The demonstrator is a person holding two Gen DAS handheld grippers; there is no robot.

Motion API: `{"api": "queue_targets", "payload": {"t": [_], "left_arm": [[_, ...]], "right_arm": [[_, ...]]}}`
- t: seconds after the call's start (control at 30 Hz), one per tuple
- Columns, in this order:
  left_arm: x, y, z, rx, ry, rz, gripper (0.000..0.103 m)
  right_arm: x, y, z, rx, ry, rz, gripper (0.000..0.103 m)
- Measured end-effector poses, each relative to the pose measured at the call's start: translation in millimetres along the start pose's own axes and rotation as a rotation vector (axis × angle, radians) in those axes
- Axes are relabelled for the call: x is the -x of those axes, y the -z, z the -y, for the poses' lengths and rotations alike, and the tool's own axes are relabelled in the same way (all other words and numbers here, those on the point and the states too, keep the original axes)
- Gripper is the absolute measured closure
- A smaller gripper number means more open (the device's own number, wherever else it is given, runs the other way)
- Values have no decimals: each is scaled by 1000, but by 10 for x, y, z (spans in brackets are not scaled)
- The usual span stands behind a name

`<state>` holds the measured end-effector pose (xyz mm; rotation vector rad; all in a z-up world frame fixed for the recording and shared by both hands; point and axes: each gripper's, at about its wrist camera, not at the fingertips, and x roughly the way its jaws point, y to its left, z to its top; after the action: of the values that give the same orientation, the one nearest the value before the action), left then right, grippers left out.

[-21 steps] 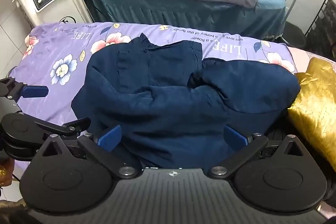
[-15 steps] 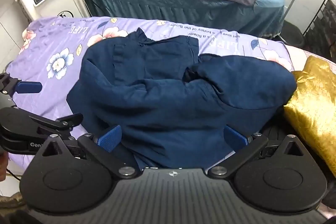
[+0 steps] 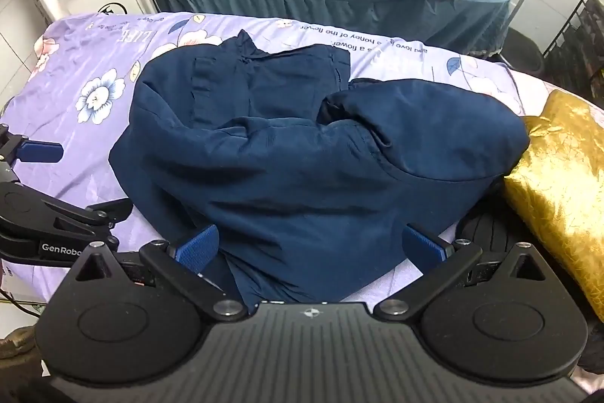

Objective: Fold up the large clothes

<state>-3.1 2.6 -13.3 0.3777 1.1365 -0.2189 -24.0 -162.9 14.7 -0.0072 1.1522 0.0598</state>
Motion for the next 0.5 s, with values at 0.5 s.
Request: {"api": "queue_targets", "payload": {"t": [0.5], "left_arm": [[-25, 24, -87, 30, -13, -18, 0]], "right_arm": [[-55, -51, 62, 10, 14, 2, 0]]}}
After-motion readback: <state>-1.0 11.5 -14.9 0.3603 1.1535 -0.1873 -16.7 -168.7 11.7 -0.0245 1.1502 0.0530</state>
